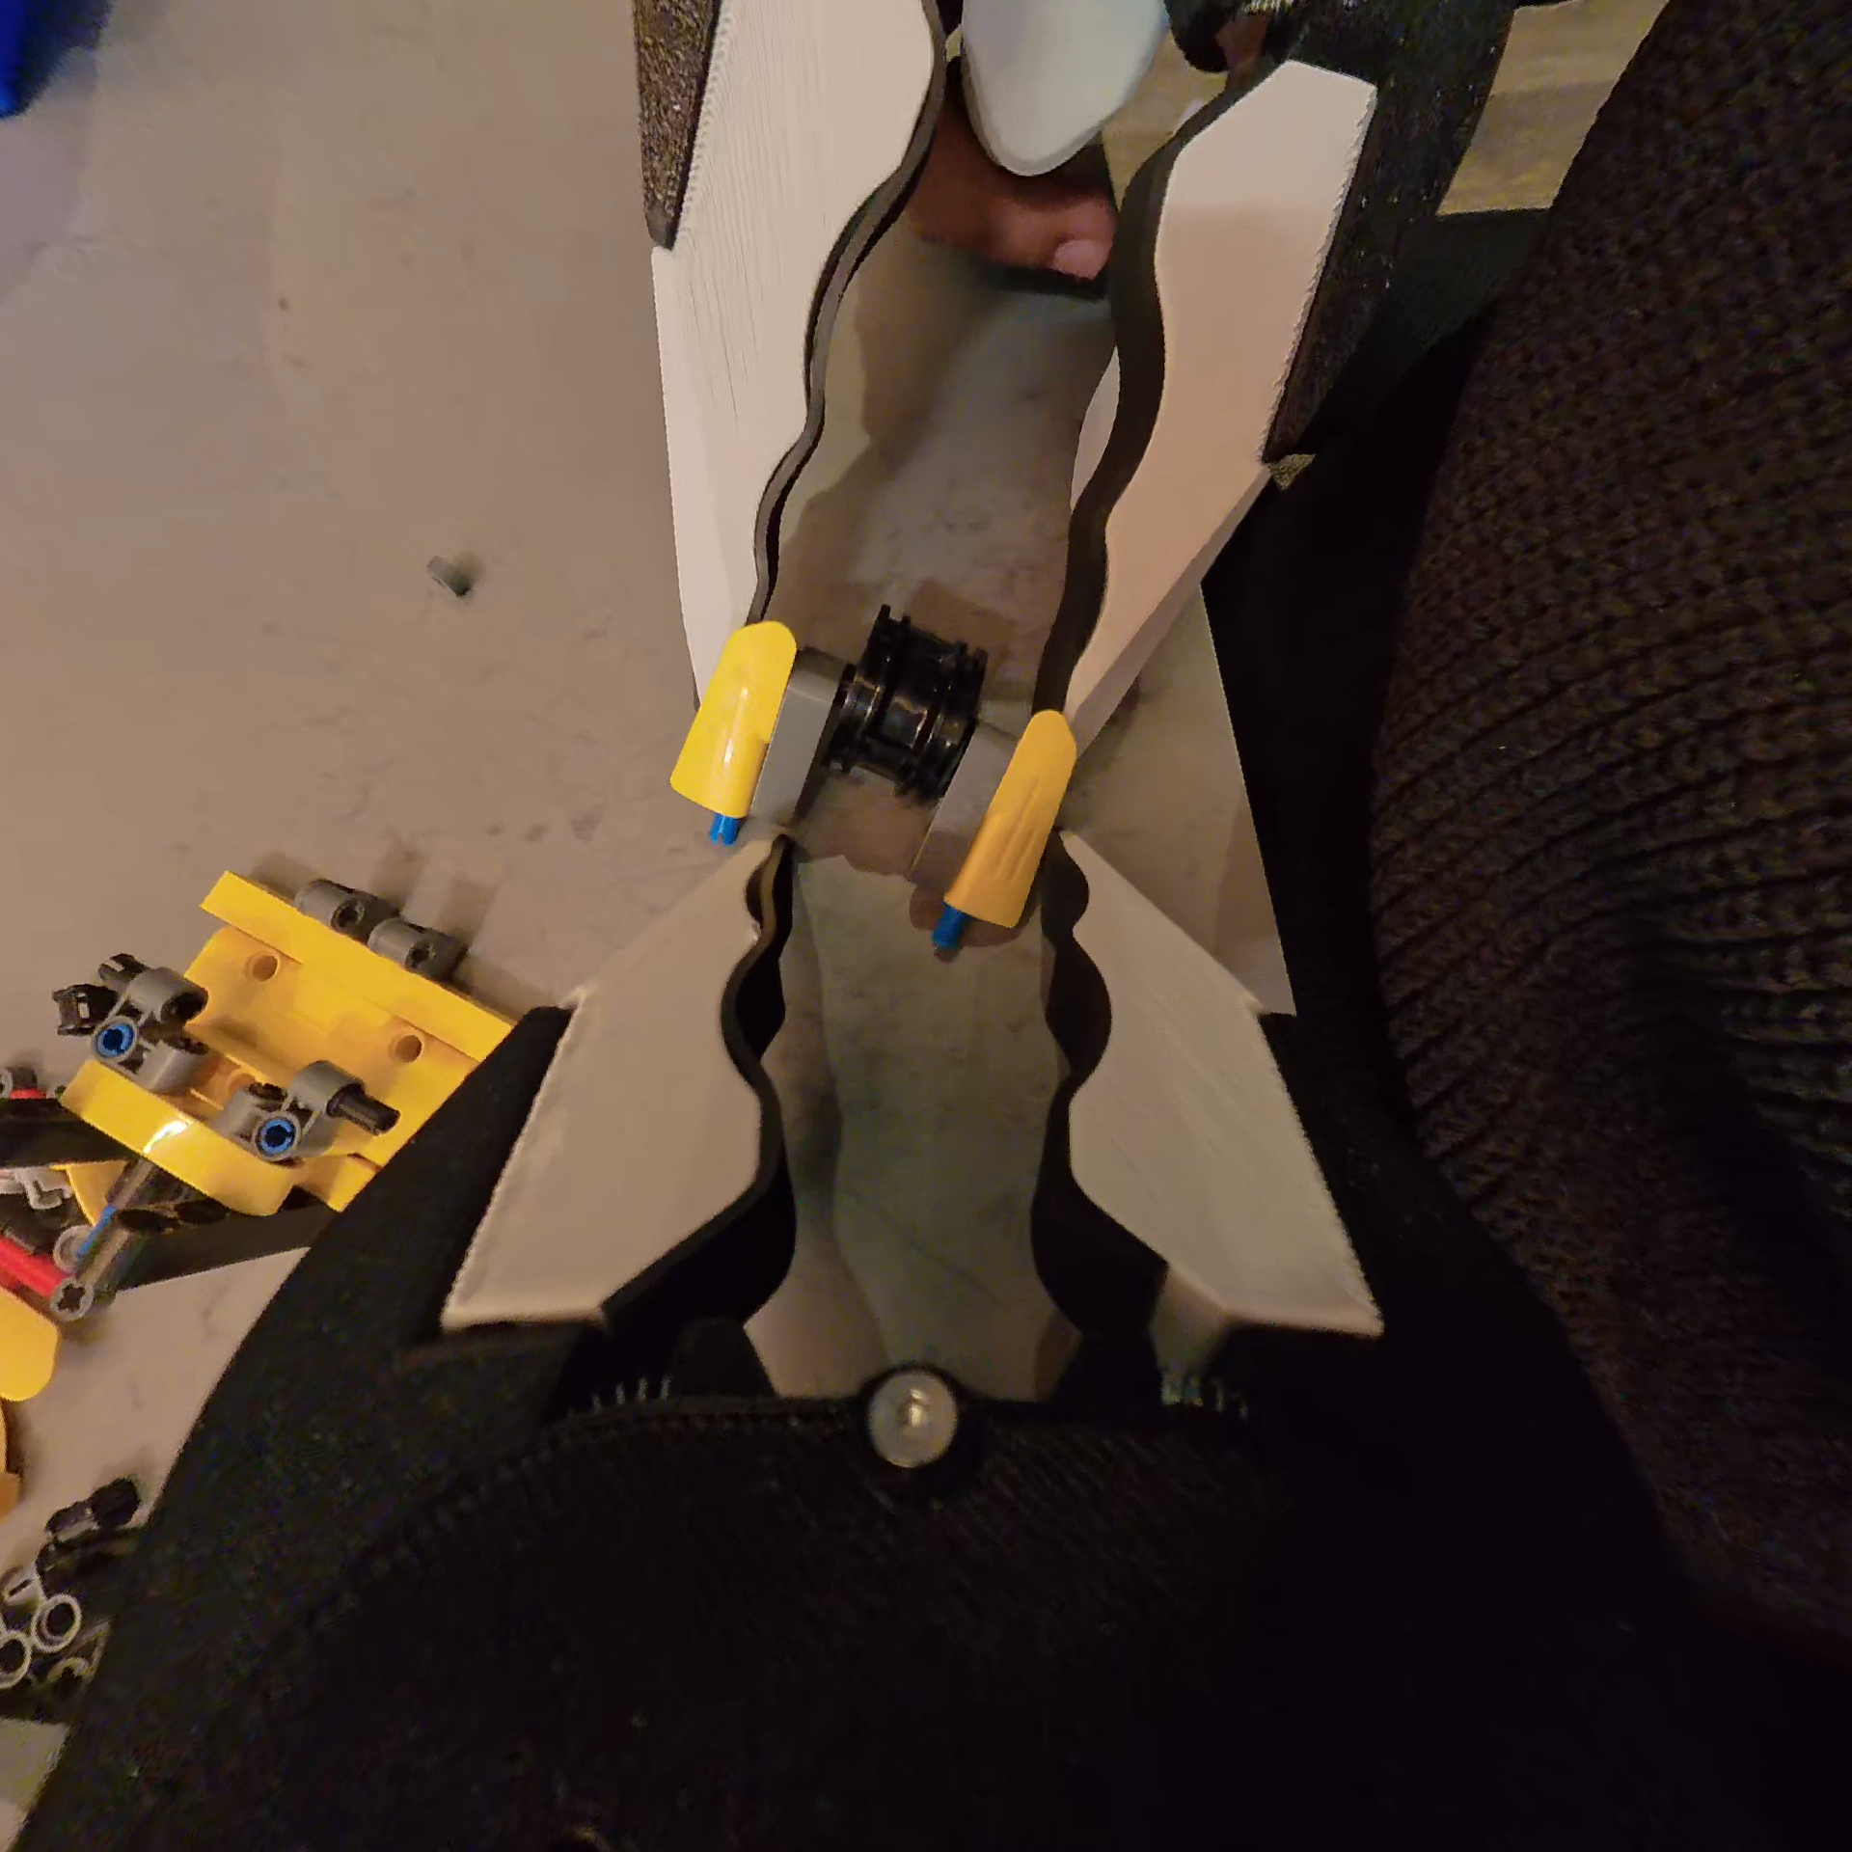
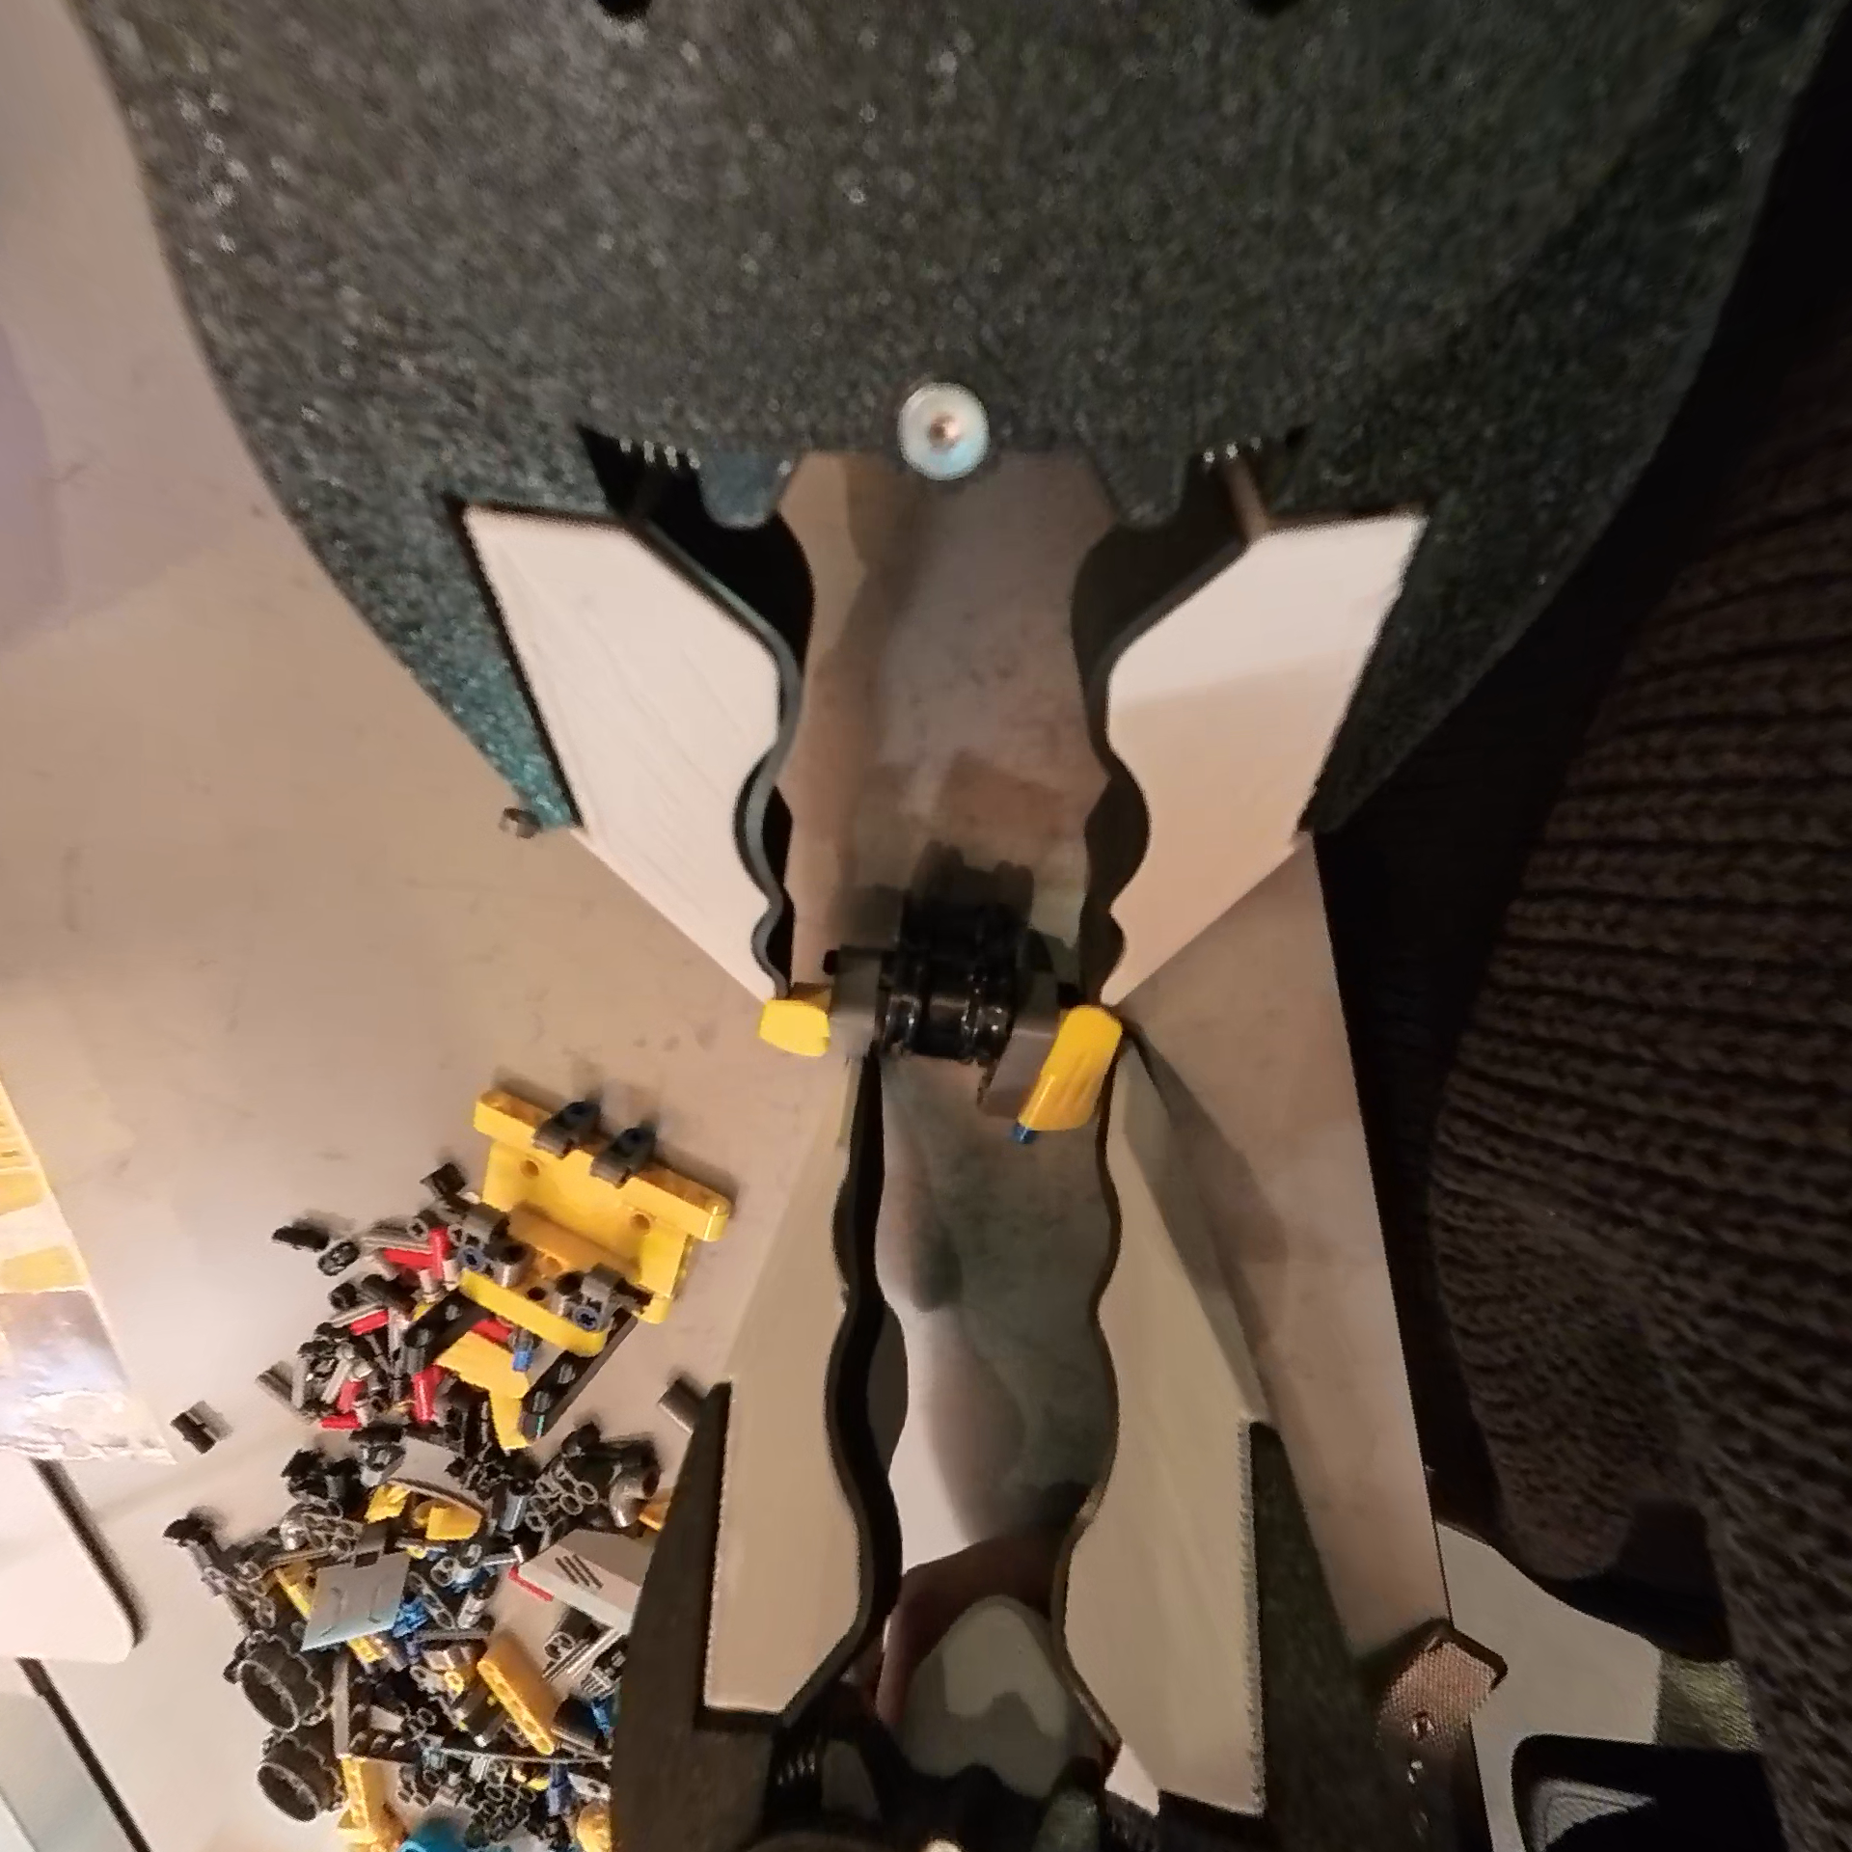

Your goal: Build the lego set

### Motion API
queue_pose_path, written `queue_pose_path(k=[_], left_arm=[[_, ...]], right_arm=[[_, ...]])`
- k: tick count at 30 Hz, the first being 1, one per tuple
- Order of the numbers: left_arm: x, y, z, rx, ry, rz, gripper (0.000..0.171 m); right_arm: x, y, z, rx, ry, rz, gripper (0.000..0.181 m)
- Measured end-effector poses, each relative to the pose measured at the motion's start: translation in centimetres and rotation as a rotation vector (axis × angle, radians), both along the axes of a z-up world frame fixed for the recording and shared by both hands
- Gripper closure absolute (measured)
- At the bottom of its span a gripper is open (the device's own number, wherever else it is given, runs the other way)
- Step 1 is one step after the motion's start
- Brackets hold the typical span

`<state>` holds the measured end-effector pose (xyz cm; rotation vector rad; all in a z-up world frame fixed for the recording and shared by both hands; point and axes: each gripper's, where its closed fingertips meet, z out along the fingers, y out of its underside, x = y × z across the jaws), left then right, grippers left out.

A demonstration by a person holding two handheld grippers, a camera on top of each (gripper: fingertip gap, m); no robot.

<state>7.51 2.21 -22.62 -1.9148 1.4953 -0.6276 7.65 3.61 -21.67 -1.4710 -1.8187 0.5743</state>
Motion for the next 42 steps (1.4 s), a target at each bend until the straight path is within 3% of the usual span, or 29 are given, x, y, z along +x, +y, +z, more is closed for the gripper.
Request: queue_pose_path(k=[13,22,28,32,37,42], left_arm=[[-0.2,0.6,0.2,0.027,-0.004,0.037,0.115],[-2.2,4.1,2.5,0.130,-0.093,0.225,0.115],[-4.9,6.9,5.1,0.218,-0.167,0.378,0.106],[-5.4,7.2,5.6,0.182,-0.186,0.374,0.092],[-6.5,7.9,4.8,0.154,-0.094,0.347,0.075],[-6.8,8.7,3.9,0.107,-0.032,0.284,0.068]], right_arm=[[-0.1,1.0,0.1,0.006,0.003,-0.093,0.126],[0.8,5.5,-0.1,-0.039,-0.012,-0.253,0.125],[-0.5,7.0,-0.1,-0.038,-0.006,-0.245,0.126],[-2.0,7.4,-0.3,-0.079,-0.013,-0.221,0.125],[-2.2,7.6,-0.8,-0.244,-0.042,-0.217,0.123],[-2.0,7.6,-0.7,-0.180,-0.035,-0.211,0.114]])
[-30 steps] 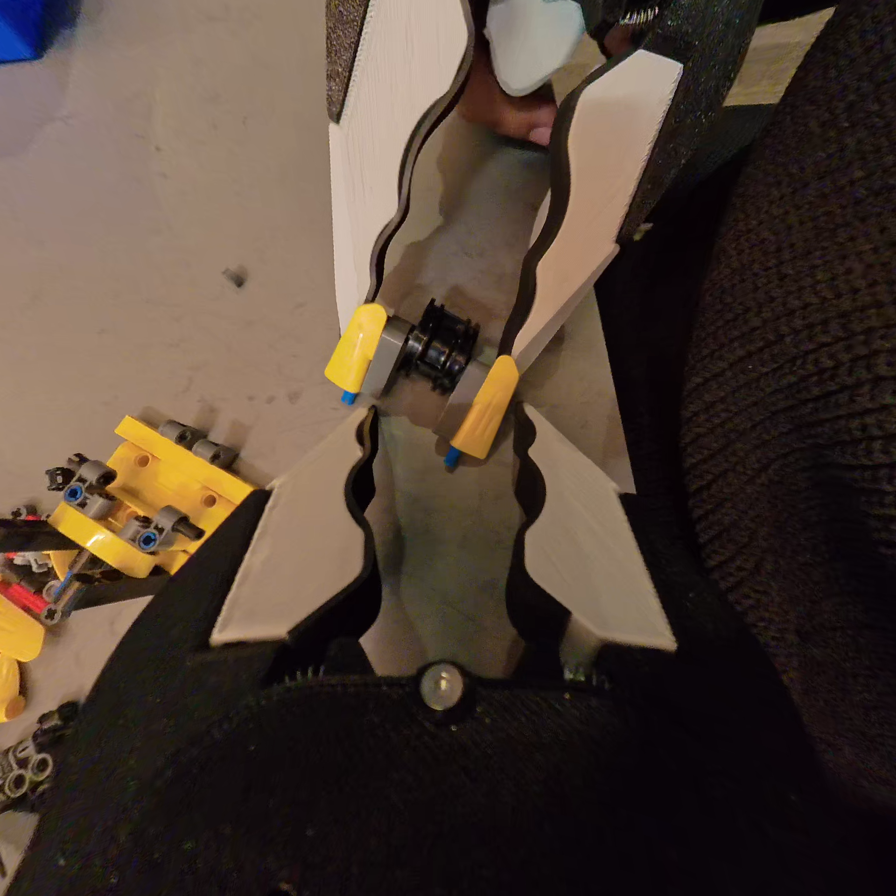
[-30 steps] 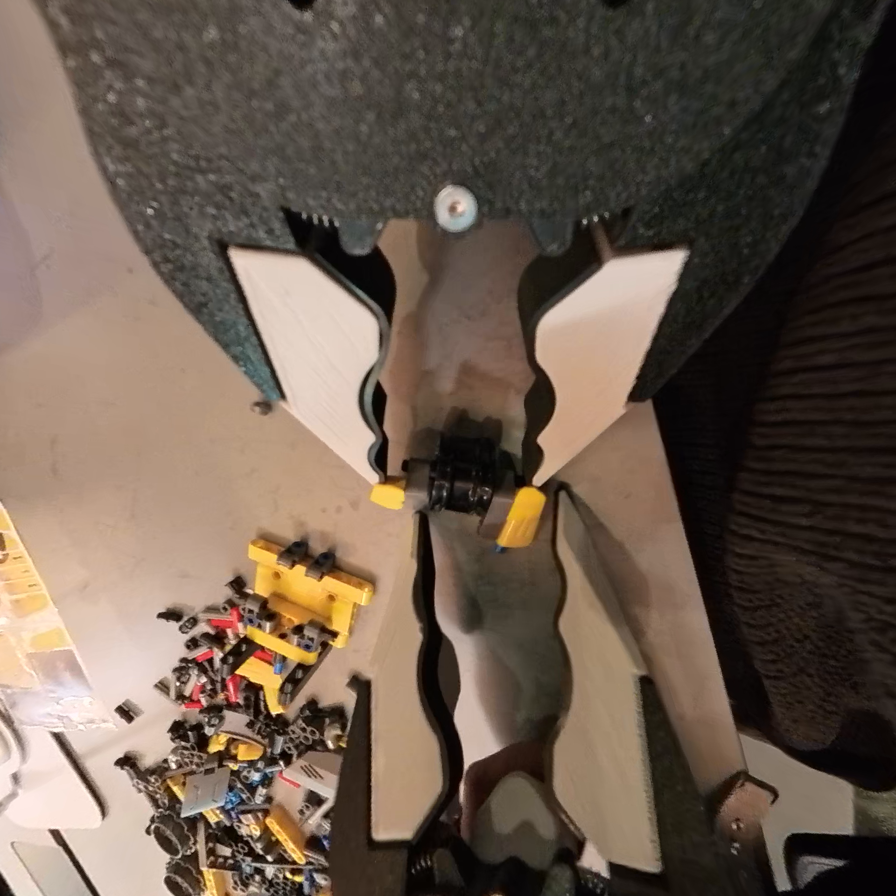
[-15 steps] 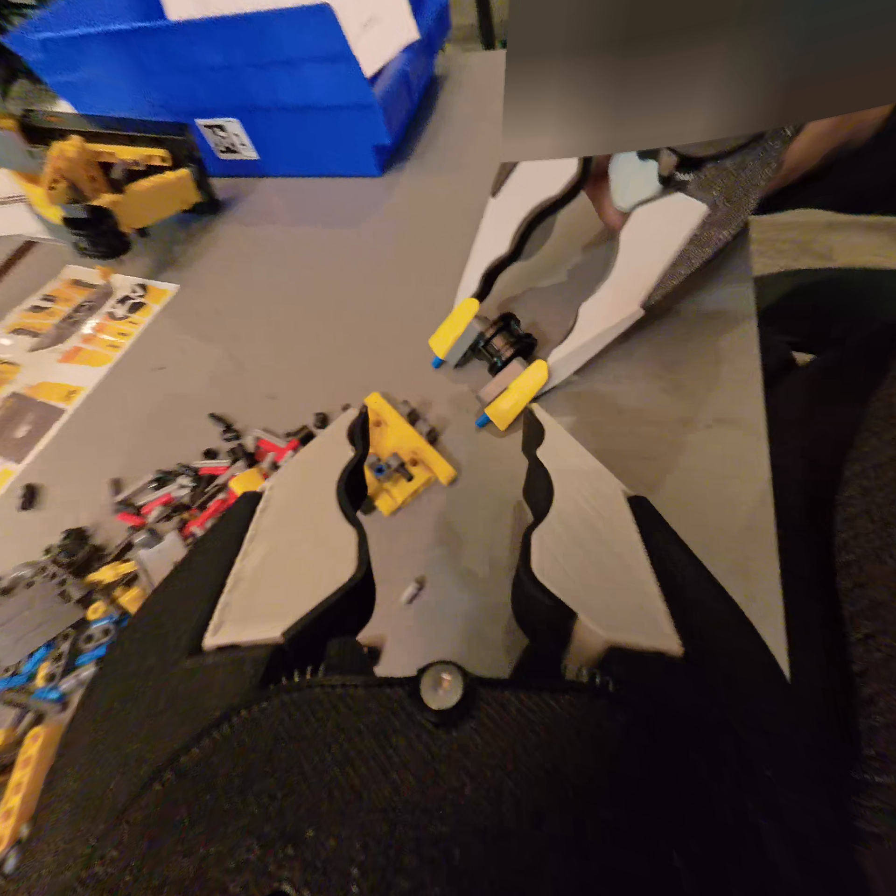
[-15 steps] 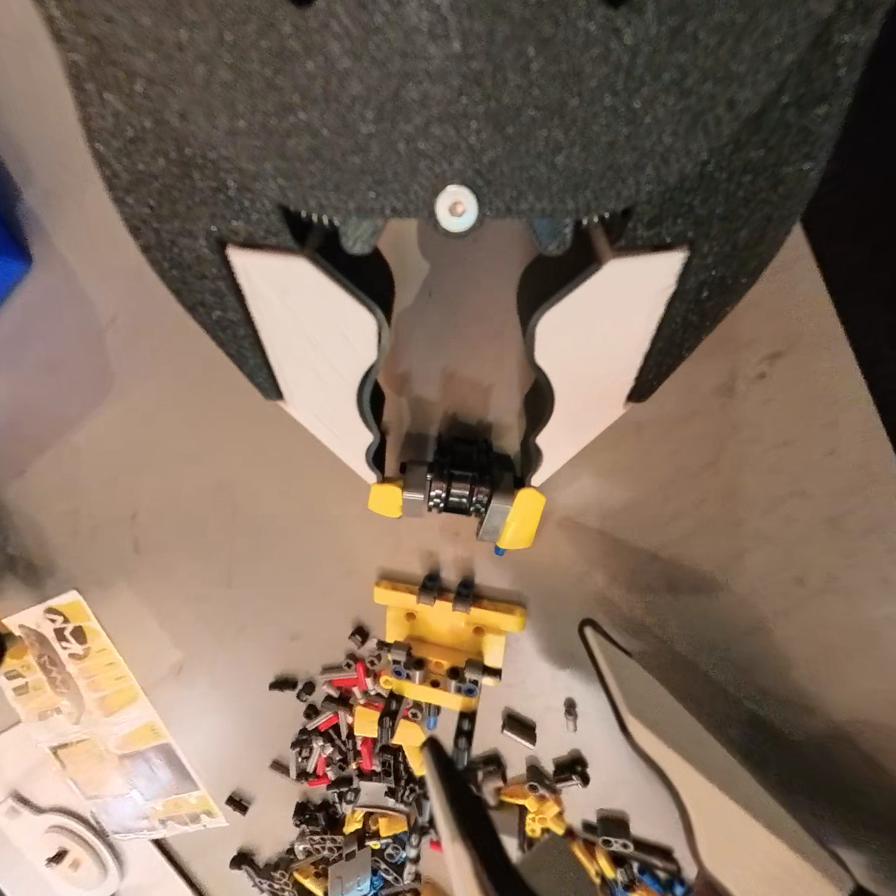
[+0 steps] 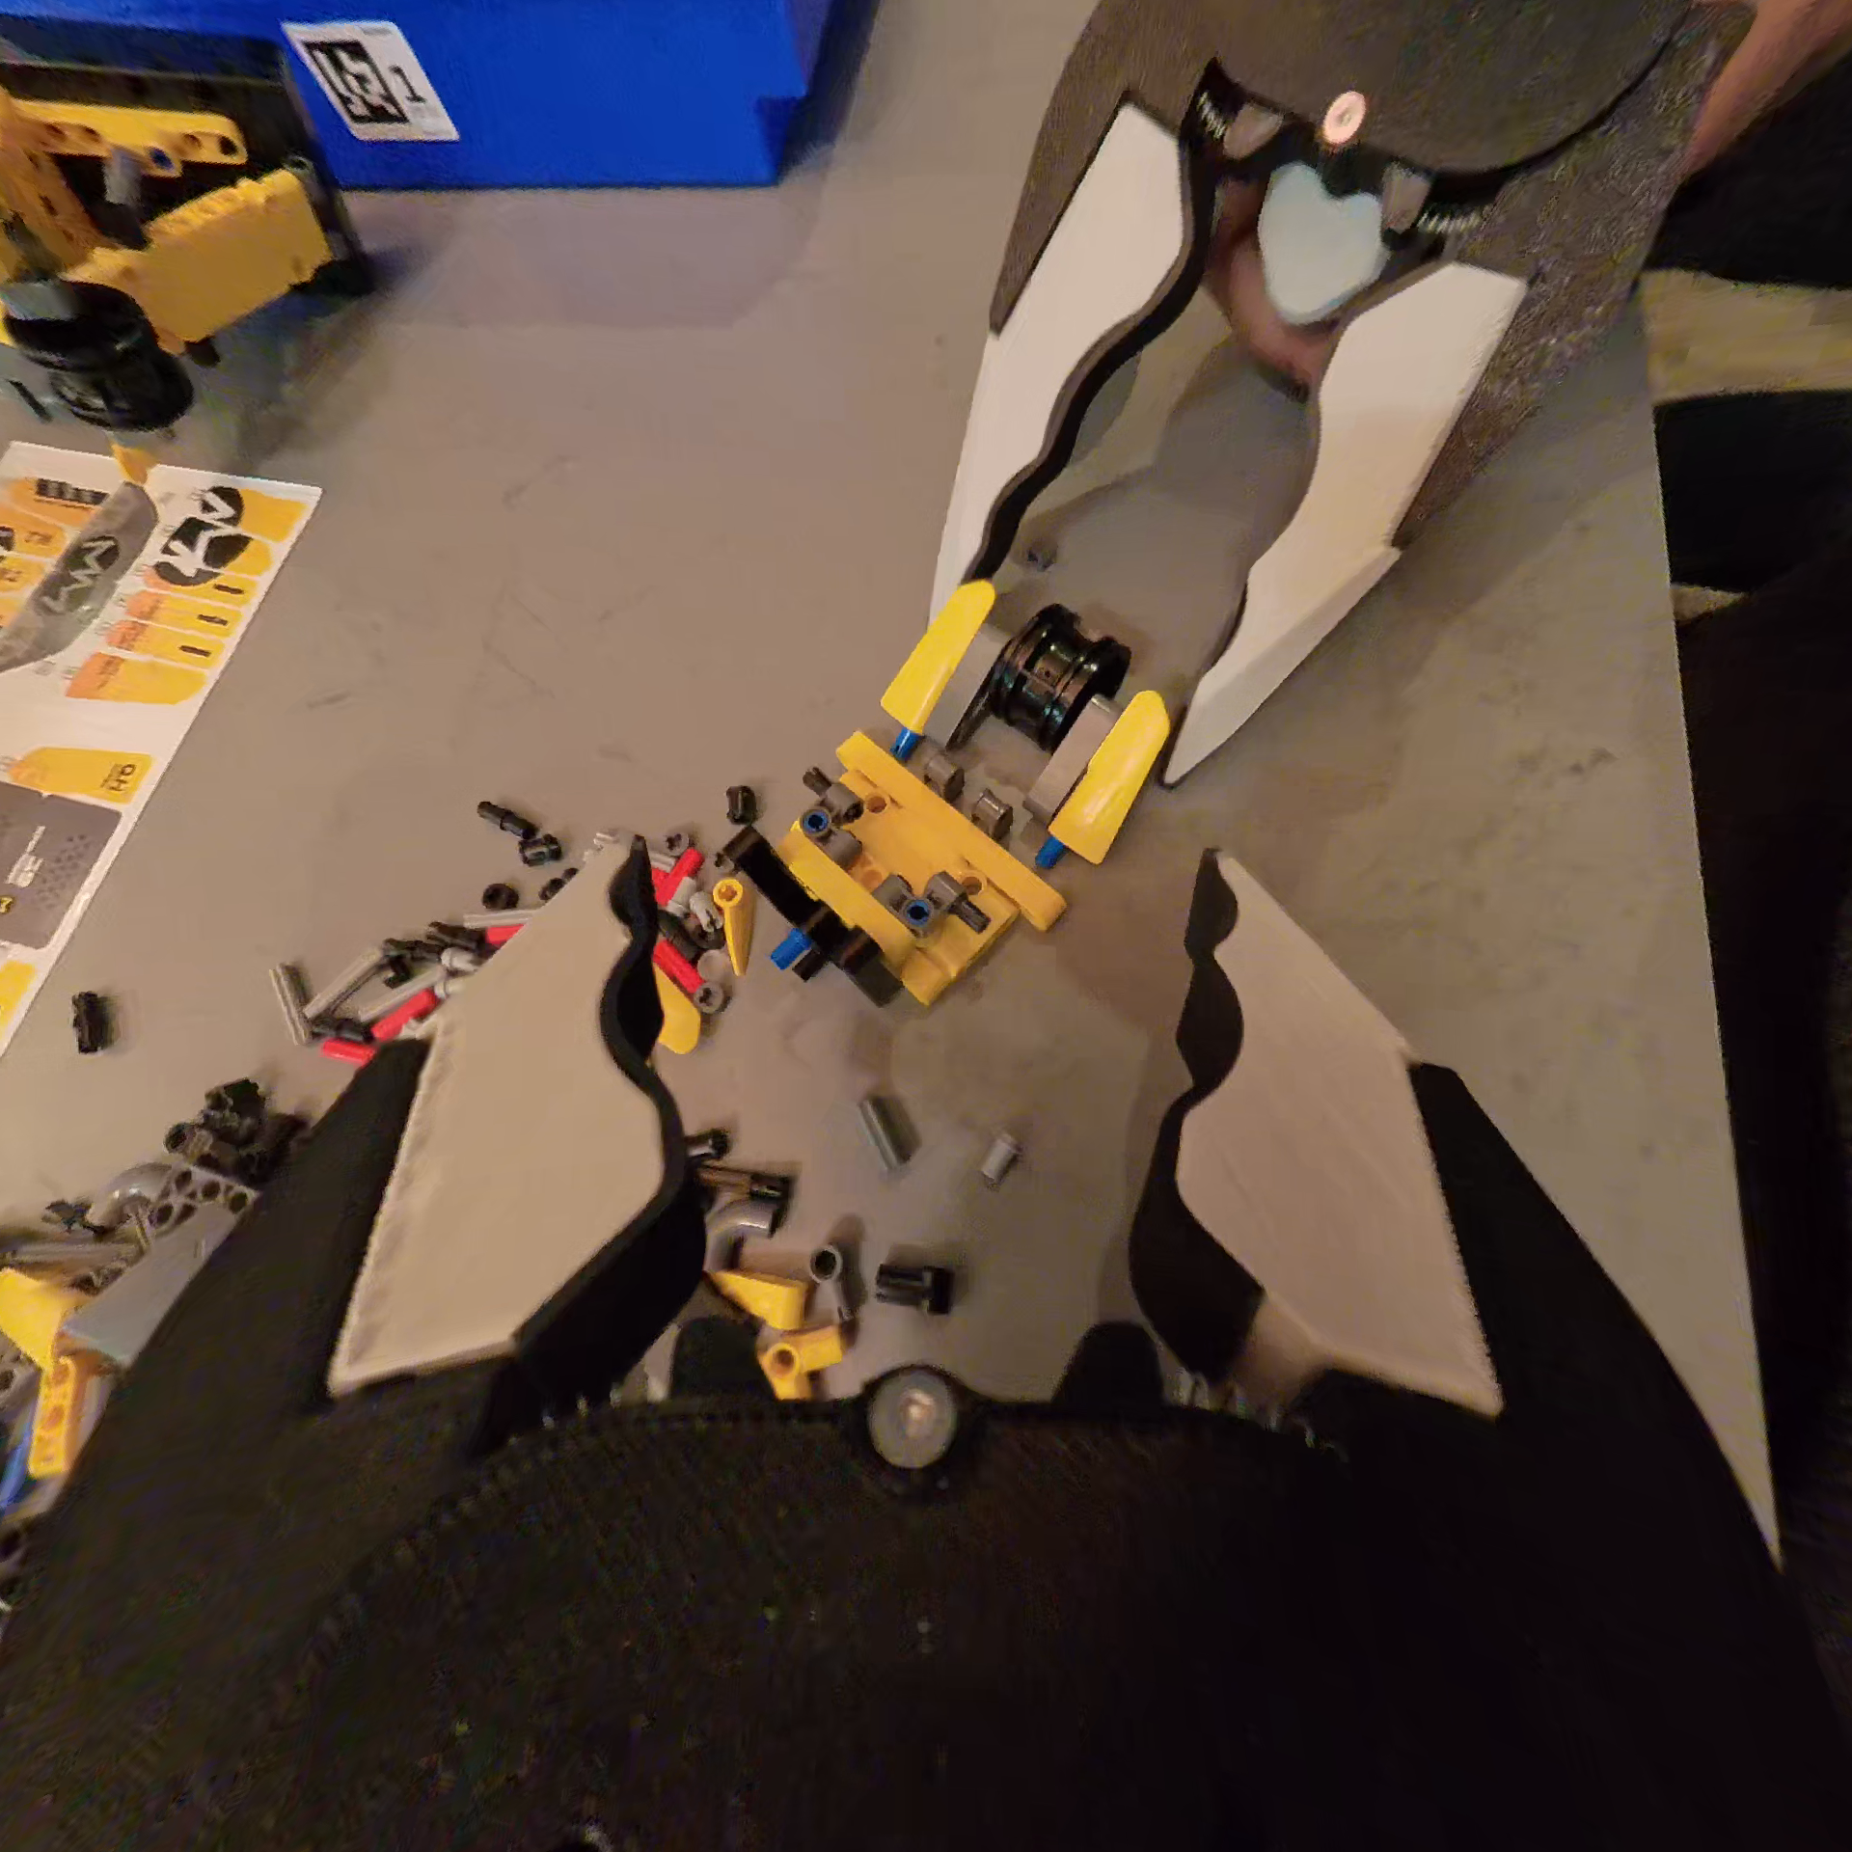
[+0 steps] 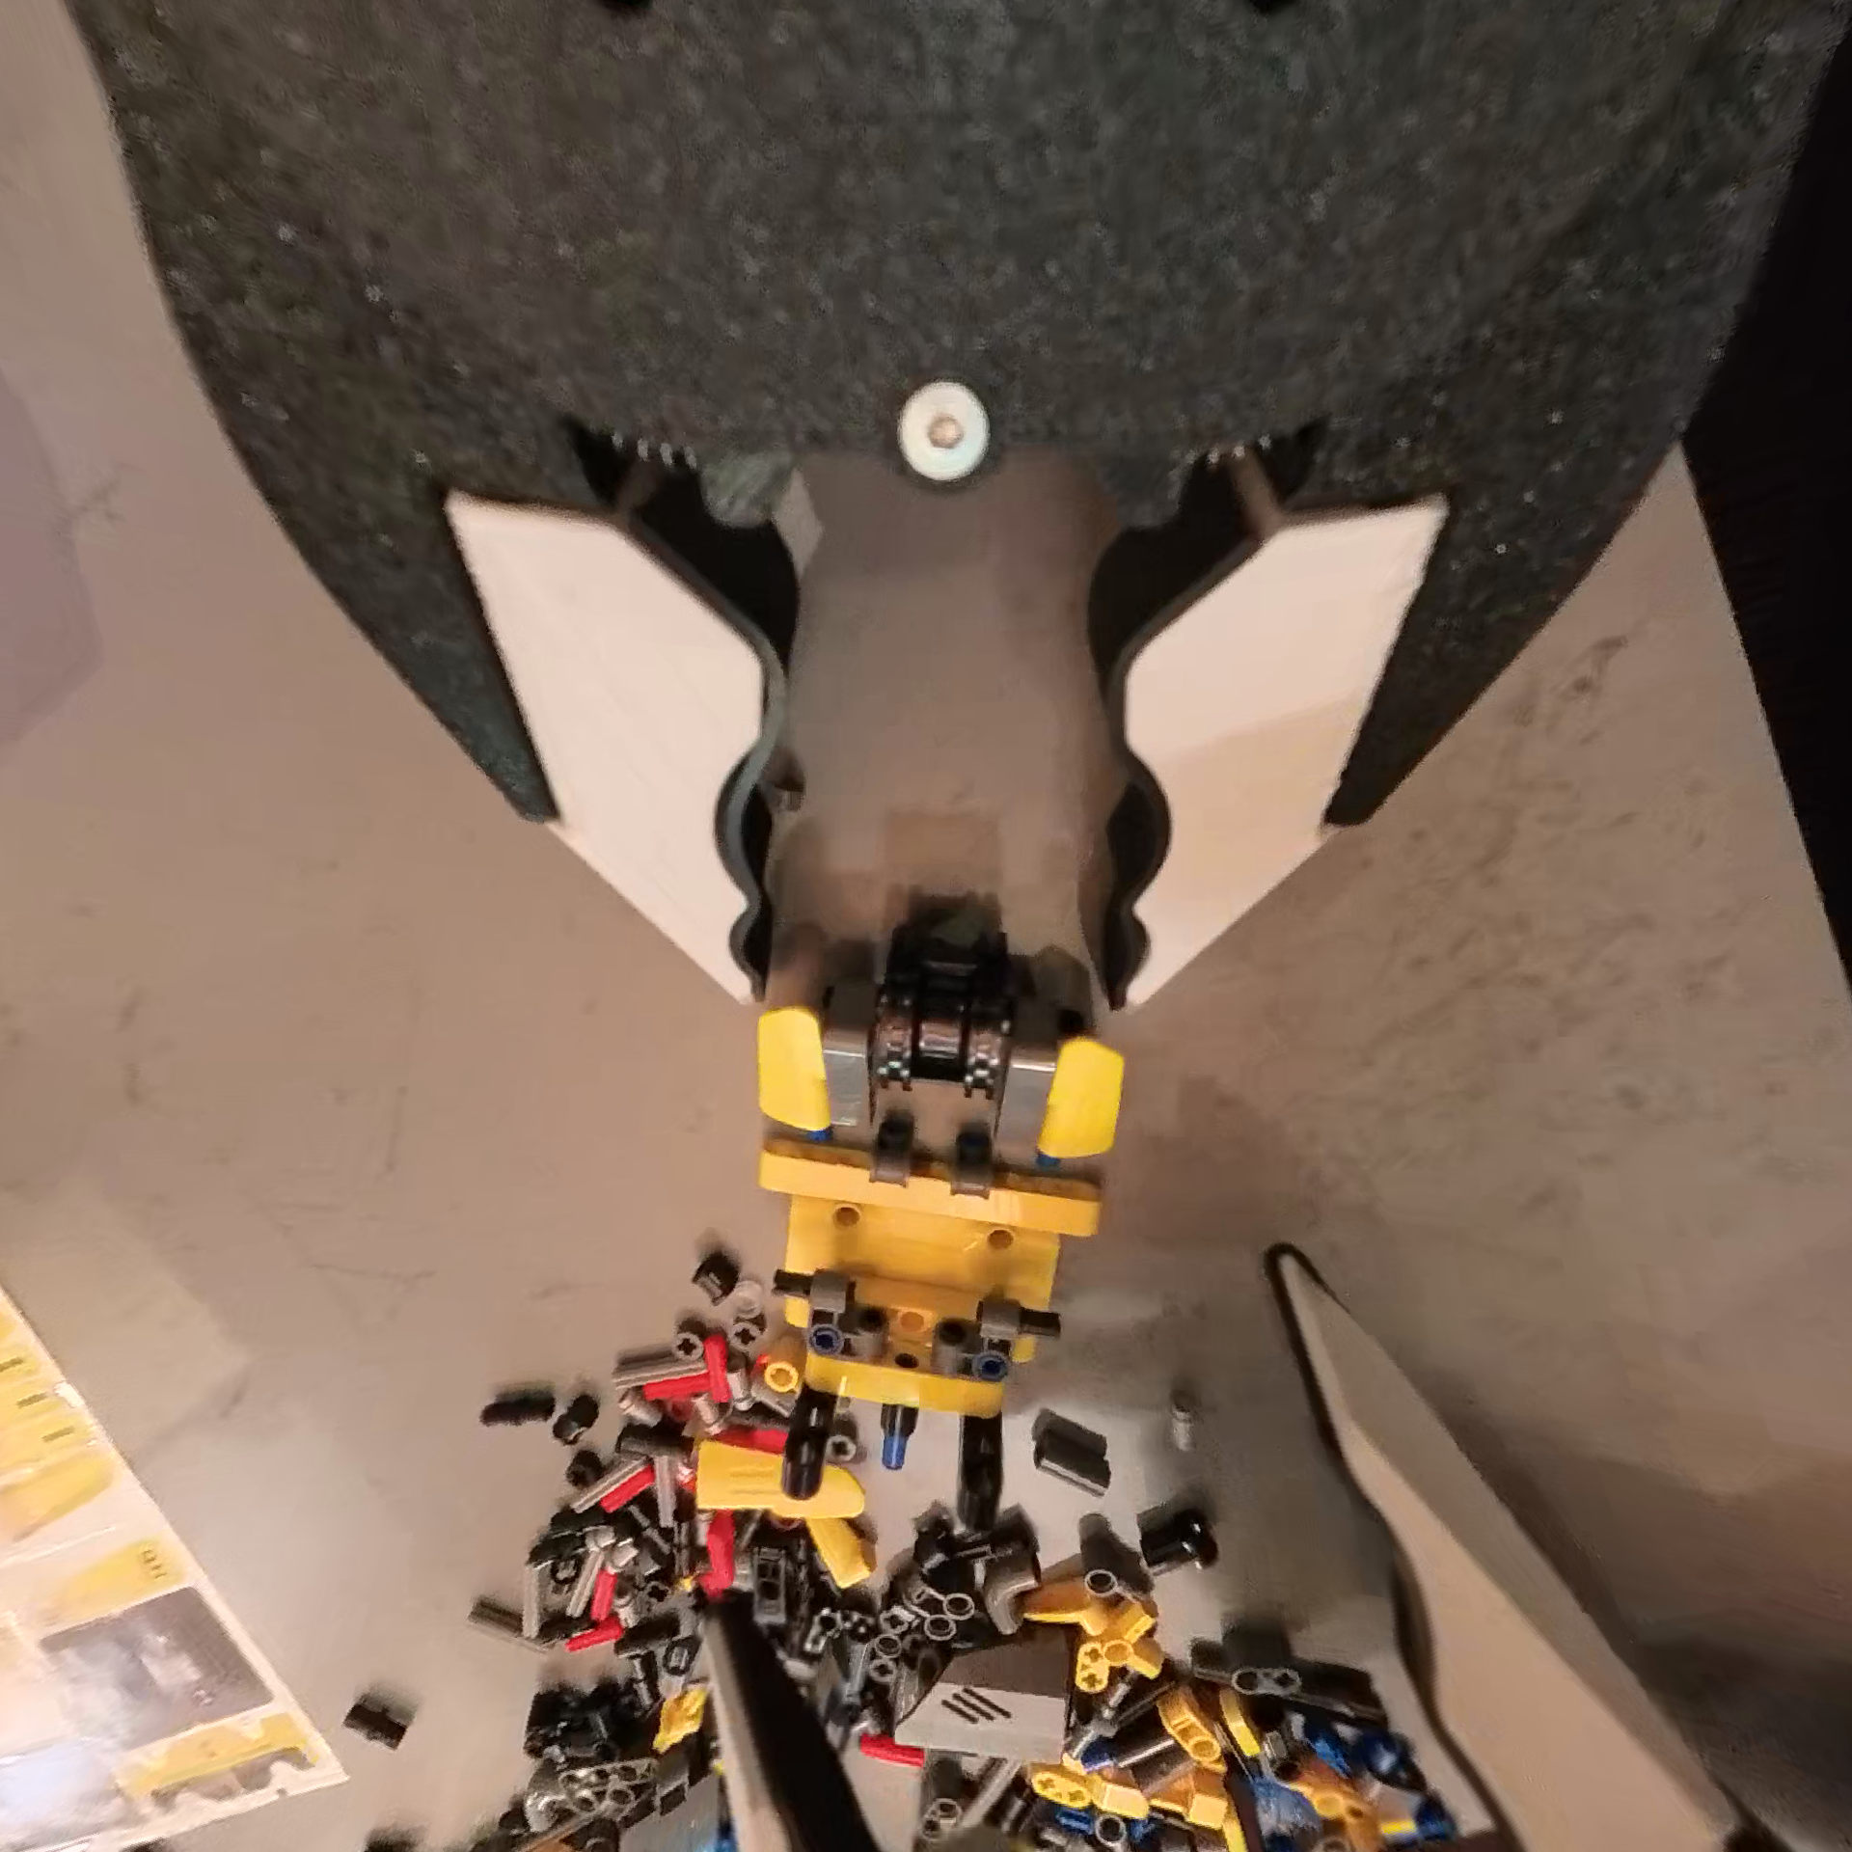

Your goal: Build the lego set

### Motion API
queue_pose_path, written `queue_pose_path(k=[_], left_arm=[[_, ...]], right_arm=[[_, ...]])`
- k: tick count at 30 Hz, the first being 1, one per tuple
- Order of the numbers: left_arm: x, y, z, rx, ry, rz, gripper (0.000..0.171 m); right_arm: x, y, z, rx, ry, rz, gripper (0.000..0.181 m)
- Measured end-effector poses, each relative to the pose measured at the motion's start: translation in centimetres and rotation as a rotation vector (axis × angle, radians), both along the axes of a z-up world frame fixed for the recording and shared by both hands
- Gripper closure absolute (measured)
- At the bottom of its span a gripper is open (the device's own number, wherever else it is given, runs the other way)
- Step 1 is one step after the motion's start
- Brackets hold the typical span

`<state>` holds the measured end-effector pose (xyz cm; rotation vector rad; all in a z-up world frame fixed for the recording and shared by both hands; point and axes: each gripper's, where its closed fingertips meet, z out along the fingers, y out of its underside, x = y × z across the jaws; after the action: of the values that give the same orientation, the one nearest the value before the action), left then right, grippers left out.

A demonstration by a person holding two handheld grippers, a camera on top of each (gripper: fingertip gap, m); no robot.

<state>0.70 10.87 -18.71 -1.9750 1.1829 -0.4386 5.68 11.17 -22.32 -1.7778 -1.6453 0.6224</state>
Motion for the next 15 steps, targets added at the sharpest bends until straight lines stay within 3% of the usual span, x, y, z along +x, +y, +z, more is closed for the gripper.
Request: queue_pose_path(k=[7,15], left_arm=[[0.4,0.1,-1.5,-0.083,0.113,-0.187,0.066],[0.4,0.7,-3.2,-0.118,0.213,-0.222,0.094]], right_arm=[[-0.1,-0.2,-0.1,-0.022,0.001,-0.009,0.116],[-0.9,0.1,-0.1,-0.030,0.006,-0.046,0.114]])
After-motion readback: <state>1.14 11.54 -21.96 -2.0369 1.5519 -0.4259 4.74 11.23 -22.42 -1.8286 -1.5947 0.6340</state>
